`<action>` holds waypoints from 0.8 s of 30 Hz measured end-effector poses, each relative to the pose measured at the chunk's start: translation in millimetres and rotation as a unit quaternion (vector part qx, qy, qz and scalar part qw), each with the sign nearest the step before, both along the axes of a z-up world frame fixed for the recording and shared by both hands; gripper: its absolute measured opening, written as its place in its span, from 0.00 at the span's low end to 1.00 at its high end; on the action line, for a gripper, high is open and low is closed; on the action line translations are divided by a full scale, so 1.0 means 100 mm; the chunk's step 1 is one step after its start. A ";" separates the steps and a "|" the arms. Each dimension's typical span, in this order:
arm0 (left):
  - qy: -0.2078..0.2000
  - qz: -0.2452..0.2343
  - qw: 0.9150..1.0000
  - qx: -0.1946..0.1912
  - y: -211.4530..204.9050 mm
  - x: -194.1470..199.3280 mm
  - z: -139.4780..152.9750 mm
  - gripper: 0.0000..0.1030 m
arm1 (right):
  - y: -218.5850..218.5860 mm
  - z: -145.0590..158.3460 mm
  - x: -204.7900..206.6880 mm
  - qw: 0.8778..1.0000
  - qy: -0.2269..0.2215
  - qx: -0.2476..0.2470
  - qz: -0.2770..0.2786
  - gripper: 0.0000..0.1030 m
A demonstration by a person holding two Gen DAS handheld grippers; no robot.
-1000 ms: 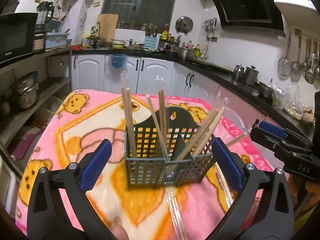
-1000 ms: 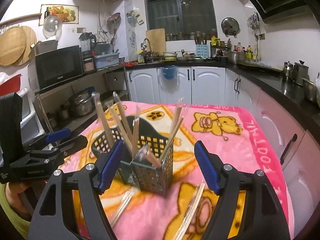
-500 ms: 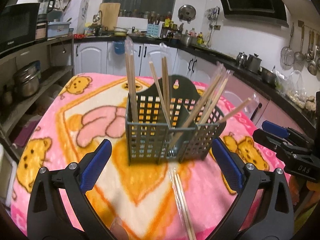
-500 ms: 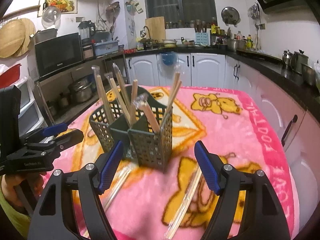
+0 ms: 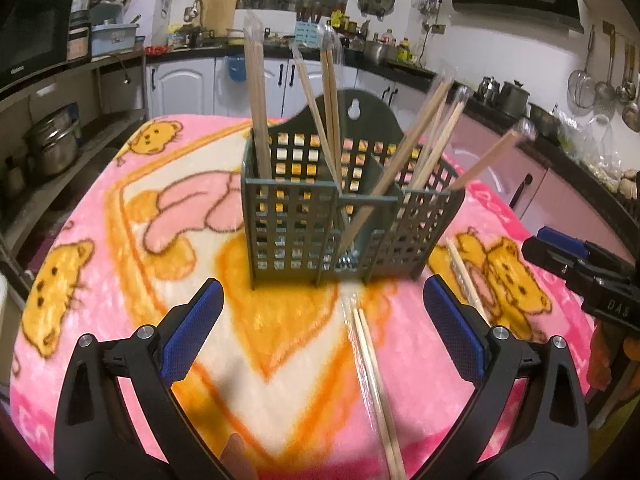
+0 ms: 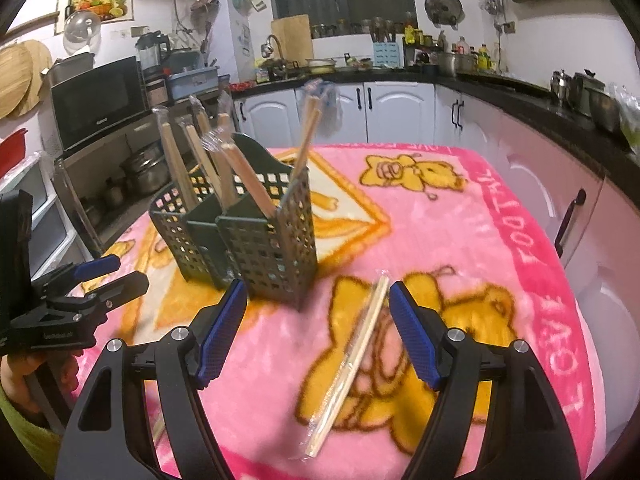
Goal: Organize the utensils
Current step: 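Lower the left gripper onto a wrapped chopstick on the blanket while the right gripper grasps another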
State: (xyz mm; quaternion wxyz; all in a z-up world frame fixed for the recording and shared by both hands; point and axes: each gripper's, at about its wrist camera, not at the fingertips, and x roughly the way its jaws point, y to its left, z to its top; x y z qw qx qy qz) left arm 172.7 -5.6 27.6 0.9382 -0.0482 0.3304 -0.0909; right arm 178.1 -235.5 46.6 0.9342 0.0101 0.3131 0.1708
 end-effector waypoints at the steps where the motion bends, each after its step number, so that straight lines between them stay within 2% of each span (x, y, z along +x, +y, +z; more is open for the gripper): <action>1: 0.005 0.000 1.000 0.003 -0.02 0.02 -0.03 0.90 | -0.01 -0.02 0.01 1.000 0.004 0.000 -0.001 0.69; 13: 0.054 -0.029 0.998 0.010 -0.25 0.19 -0.35 0.89 | -0.18 -0.31 0.31 0.998 0.049 -0.020 -0.016 0.68; 24: 0.096 -0.046 0.994 0.020 -0.45 0.43 -0.55 0.68 | -0.14 -0.61 0.91 0.993 0.107 -0.044 -0.016 0.57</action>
